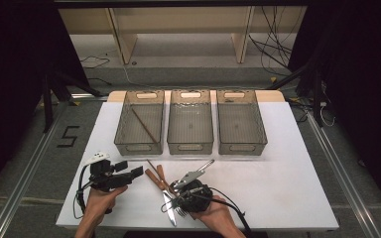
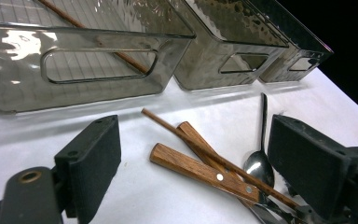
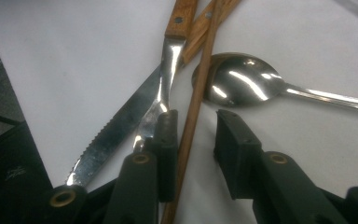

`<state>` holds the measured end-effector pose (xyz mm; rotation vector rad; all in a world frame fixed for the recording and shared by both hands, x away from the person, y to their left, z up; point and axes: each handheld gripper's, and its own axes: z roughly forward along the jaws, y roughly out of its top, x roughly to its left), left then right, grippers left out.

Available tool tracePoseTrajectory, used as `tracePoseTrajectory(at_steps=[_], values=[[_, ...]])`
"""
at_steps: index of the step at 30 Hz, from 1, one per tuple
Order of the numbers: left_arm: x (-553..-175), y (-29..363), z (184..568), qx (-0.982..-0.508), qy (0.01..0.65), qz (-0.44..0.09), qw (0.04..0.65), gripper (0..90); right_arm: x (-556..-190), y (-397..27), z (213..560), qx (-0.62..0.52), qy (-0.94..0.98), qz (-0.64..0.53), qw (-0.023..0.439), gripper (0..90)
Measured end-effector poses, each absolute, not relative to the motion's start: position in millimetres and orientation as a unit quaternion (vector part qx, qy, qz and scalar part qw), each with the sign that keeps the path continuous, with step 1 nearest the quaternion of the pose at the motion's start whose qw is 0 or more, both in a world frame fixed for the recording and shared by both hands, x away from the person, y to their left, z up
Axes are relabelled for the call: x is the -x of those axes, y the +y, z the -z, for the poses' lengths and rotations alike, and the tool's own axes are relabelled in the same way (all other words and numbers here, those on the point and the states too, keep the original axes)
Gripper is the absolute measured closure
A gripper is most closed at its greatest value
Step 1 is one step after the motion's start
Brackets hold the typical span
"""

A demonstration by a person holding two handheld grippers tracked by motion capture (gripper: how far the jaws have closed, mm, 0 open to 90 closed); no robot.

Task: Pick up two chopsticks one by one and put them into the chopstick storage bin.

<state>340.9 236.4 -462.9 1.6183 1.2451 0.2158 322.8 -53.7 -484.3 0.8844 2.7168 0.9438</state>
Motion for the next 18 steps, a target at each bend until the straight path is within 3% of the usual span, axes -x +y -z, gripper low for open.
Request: tracePoseTrajectory(at_steps=[18], values=[[-338.2, 234.4, 464.7, -0.674, 0.52, -0.084, 0.518, 17.1, -323.5, -54.5, 486.9, -0.31, 0.894, -0.312, 0.084, 84.1]])
